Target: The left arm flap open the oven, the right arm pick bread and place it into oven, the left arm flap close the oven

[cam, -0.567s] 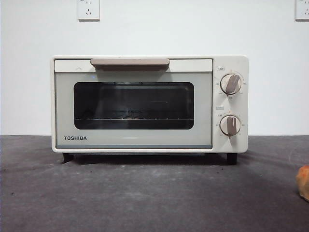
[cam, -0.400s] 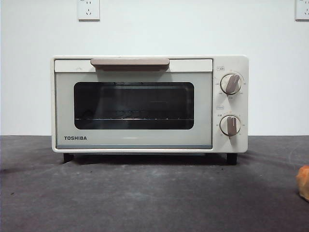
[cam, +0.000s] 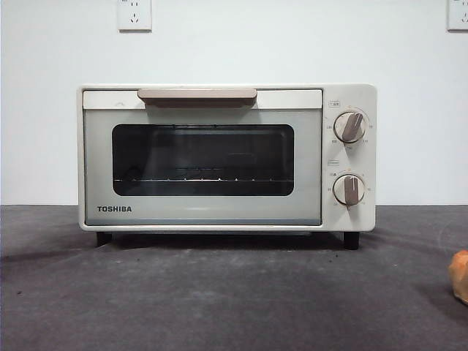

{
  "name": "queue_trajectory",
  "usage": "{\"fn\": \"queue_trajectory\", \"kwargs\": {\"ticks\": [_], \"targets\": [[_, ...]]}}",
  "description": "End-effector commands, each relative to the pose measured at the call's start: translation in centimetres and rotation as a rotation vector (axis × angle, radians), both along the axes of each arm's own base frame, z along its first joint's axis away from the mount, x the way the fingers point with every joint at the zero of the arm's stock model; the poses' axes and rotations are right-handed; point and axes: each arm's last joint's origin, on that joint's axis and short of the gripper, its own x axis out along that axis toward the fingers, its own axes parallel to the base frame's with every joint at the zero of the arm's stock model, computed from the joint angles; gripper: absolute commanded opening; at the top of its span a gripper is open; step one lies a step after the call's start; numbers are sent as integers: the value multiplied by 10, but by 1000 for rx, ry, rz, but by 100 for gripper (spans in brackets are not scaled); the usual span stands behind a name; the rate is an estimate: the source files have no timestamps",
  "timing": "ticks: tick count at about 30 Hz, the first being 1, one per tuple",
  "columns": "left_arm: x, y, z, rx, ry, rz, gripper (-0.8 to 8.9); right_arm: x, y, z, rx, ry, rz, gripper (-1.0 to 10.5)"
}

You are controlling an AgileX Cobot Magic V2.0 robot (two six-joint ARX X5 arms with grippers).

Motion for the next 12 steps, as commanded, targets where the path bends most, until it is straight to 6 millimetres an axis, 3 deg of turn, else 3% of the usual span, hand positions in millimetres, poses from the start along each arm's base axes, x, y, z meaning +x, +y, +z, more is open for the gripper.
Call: {"fn": "queue_trajectory", "kwargs": {"ticks": [1,6,12], "targets": [[4,-6,8,34,-8,-118,18,2,2,8,-63,-2,120,12],[4,-14,10,8,17,-283,19,6,6,11,-58,8,236,12],[2,-17,10,21,4,-313,39,6,7,11,-68,-1,248,14]]}}
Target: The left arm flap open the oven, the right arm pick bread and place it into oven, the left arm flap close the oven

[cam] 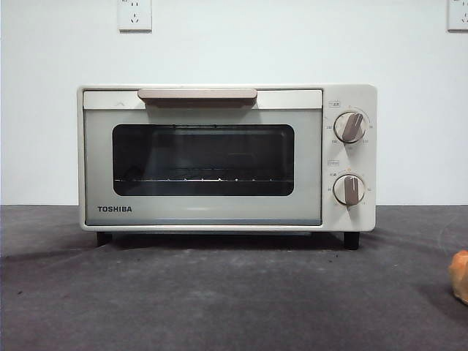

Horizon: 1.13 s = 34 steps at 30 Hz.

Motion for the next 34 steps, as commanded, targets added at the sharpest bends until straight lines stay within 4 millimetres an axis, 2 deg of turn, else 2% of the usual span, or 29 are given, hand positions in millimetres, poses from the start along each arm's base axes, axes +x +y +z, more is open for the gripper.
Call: {"fn": "queue_trajectory", "kwargs": {"ticks": [1,3,5,9,13,15,23,29,34], "targets": [[0,-1,7,9,-41,-16,40,-1,0,5,-11,-34,14,14],[0,-1,7,9,-41,-16,71,-1,0,5,-11,-34,14,17],[0,-1,7,9,-42,-16,168,-1,0,5,-10,-33,14,63],[0,-1,7,11,-49,-16,422,-1,0,5,-10,-33,12,269],[0,-1,7,17,-54,-19,543,-1,0,5,-10,-31,6,450],[0,-1,7,18,-54,-19,559,-1,0,5,-10,-31,5,488],[-1,-1,5,24,-30,-20,559,0,0,2,17,34,-12,490],[-2,0,2,34,7,-20,558,13,1,-19,-23,254,-50,490],[-2,0,0,38,18,-21,558,33,6,-40,-117,446,-75,490]]}}
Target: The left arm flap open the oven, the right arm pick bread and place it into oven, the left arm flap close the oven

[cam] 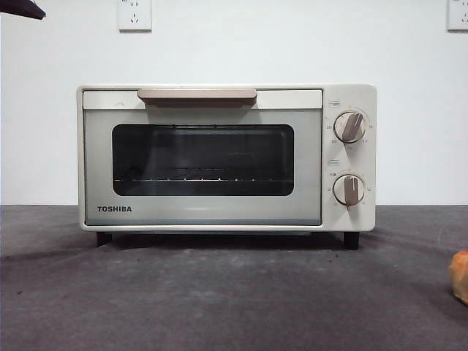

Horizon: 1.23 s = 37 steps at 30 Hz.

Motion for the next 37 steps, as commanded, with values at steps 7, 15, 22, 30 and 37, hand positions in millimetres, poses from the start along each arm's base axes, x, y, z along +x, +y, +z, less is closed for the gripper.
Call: {"fn": "queue_trajectory", "kwargs": {"ticks": [7,15,22,30,37], "targets": [[-1,-1,5,6,-21,-13,558,45,19,-32,-175,234,14,490],[-2,0,3,21,4,-16,558,78,41,-70,-307,425,73,490],[-2,0,1,32,15,-20,558,99,50,-95,-336,492,84,490],[-2,0,1,32,15,-19,558,113,54,-117,-373,539,80,468],[-2,0,1,40,13,-9,544,115,55,-125,-383,574,83,197]]}}
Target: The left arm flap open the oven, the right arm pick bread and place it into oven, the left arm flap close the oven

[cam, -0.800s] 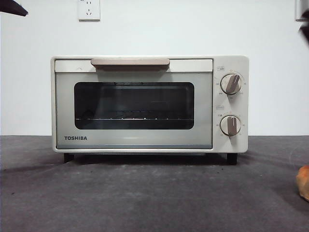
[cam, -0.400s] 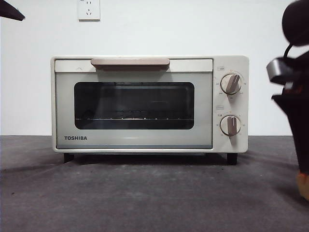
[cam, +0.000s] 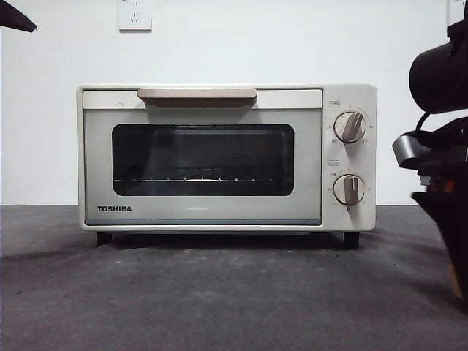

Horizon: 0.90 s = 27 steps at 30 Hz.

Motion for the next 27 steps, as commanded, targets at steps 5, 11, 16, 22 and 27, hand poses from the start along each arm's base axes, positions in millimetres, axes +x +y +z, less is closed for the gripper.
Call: {"fn": "queue_trajectory", "kwargs": {"ticks": [5,11,16,22,27], "targets": [[0,-3,6,8,-37,-26,444,-5,-1,7,-1,1,-17,116],[0,-6,5,11,-28,-46,427,-23,-7,37,46,-77,-45,112],[1,-9,4,13,-22,-60,427,-53,-15,70,151,-180,-49,112],[7,-13,1,20,2,-74,427,-97,-29,105,293,-363,-72,112],[16,-19,1,37,24,-96,428,-130,-40,125,432,-533,-105,112]]}}
